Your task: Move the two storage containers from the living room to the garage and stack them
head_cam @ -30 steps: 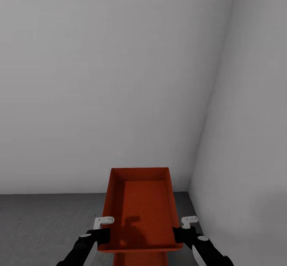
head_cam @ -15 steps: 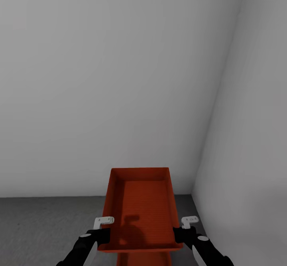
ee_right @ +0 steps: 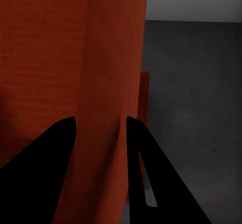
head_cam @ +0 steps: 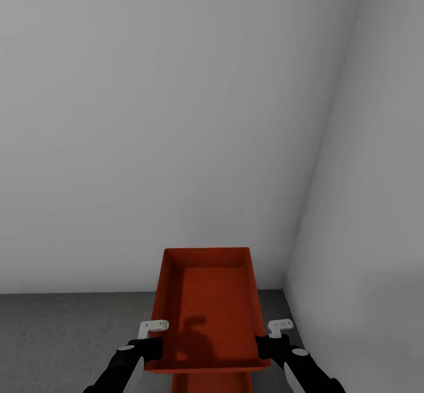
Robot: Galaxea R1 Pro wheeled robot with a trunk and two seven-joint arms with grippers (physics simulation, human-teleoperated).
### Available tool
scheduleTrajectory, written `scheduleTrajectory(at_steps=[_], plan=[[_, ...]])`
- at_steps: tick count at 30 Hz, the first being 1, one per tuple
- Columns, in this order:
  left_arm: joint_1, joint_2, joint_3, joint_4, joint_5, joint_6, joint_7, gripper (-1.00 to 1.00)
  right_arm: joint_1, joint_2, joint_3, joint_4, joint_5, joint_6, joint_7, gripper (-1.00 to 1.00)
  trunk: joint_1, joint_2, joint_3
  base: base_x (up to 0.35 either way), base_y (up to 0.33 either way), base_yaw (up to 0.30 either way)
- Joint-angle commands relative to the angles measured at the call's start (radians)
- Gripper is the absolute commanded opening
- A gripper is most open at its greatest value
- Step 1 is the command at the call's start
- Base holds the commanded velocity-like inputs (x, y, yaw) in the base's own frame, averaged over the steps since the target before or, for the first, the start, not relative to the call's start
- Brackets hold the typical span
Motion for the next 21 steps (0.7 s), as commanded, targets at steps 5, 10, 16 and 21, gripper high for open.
scheduleTrajectory(at_steps=[5, 10, 16, 21], plan=[[0.0, 0.001, -0.001, 0.0, -0.015, 0.008, 0.027, -1.0, -0.001, -0.001, 0.007, -0.022, -0.014, -0.015, 0.03, -1.0, 0.0, -0.001, -0.002, 0.001, 0.0, 0.0], [0.0, 0.001, -0.001, 0.0, -0.015, 0.008, 0.027, -1.0, -0.001, -0.001, 0.006, -0.022, -0.014, -0.015, 0.03, -1.0, 0.0, -0.001, -0.002, 0.0, 0.0, 0.0], [0.0, 0.001, -0.001, 0.0, -0.015, 0.008, 0.027, -1.0, -0.001, -0.001, 0.007, -0.022, -0.014, -0.015, 0.03, -1.0, 0.0, -0.001, -0.002, 0.0, 0.0, 0.0], [0.0, 0.001, -0.001, 0.0, -0.015, 0.008, 0.027, -1.0, -0.001, -0.001, 0.008, -0.022, -0.013, -0.015, 0.03, -1.0, 0.0, -0.001, -0.002, 0.0, 0.0, 0.0]])
